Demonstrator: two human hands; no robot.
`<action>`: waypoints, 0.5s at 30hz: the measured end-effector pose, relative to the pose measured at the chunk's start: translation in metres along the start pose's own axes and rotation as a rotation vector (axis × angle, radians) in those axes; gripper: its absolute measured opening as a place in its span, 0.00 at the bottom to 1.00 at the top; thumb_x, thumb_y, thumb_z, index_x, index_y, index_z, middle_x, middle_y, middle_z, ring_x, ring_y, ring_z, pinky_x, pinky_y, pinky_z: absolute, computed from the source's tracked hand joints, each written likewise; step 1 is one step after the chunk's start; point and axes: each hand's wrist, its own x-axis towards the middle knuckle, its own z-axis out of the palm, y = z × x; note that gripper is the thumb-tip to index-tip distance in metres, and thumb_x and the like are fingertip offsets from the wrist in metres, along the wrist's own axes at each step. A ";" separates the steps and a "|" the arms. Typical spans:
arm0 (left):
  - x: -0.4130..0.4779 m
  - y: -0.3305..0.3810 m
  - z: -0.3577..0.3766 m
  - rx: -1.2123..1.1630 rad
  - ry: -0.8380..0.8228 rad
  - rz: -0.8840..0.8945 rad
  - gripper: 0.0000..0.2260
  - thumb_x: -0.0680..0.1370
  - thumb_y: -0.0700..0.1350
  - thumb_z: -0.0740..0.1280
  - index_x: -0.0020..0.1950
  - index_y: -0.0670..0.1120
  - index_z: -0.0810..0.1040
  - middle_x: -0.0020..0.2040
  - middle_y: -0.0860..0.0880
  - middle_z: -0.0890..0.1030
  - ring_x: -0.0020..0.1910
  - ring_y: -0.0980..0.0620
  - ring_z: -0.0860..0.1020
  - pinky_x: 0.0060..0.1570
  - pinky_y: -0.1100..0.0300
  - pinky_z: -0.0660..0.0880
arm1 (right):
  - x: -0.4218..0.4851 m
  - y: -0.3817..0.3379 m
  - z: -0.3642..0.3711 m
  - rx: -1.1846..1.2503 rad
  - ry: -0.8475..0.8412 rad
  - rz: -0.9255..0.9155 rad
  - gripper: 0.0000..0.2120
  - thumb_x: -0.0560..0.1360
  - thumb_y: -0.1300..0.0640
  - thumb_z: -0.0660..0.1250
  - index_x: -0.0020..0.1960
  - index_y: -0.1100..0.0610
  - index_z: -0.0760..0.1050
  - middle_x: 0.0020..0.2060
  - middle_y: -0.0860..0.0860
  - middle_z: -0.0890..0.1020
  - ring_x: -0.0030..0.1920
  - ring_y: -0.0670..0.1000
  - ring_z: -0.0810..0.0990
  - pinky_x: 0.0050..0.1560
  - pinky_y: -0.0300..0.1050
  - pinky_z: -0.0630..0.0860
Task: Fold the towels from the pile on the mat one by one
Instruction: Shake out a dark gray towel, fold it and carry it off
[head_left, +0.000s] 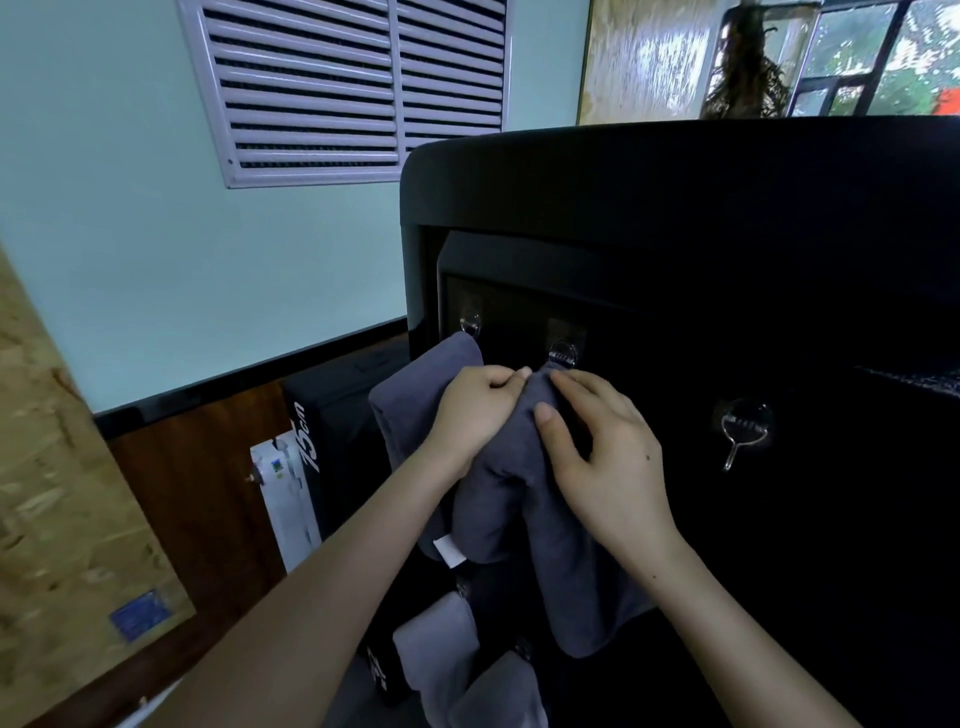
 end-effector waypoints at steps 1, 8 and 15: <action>-0.001 0.003 -0.001 0.059 0.000 -0.006 0.21 0.80 0.50 0.60 0.28 0.47 0.69 0.25 0.51 0.72 0.29 0.55 0.71 0.33 0.62 0.66 | -0.001 -0.001 0.001 0.013 -0.005 0.011 0.24 0.75 0.43 0.56 0.66 0.53 0.74 0.63 0.44 0.75 0.61 0.40 0.69 0.59 0.19 0.54; -0.016 0.003 0.000 -0.126 -0.202 -0.091 0.11 0.81 0.54 0.53 0.43 0.55 0.71 0.41 0.53 0.76 0.45 0.56 0.76 0.43 0.63 0.68 | -0.018 -0.002 0.014 0.190 -0.084 0.132 0.22 0.80 0.47 0.56 0.73 0.46 0.61 0.72 0.37 0.60 0.61 0.27 0.57 0.55 0.16 0.53; -0.010 -0.002 -0.002 -0.256 -0.313 -0.179 0.09 0.81 0.52 0.56 0.46 0.53 0.73 0.43 0.51 0.77 0.50 0.52 0.75 0.50 0.61 0.70 | -0.022 0.002 0.021 0.557 -0.099 0.274 0.21 0.80 0.48 0.55 0.72 0.45 0.63 0.67 0.30 0.60 0.62 0.22 0.56 0.67 0.32 0.57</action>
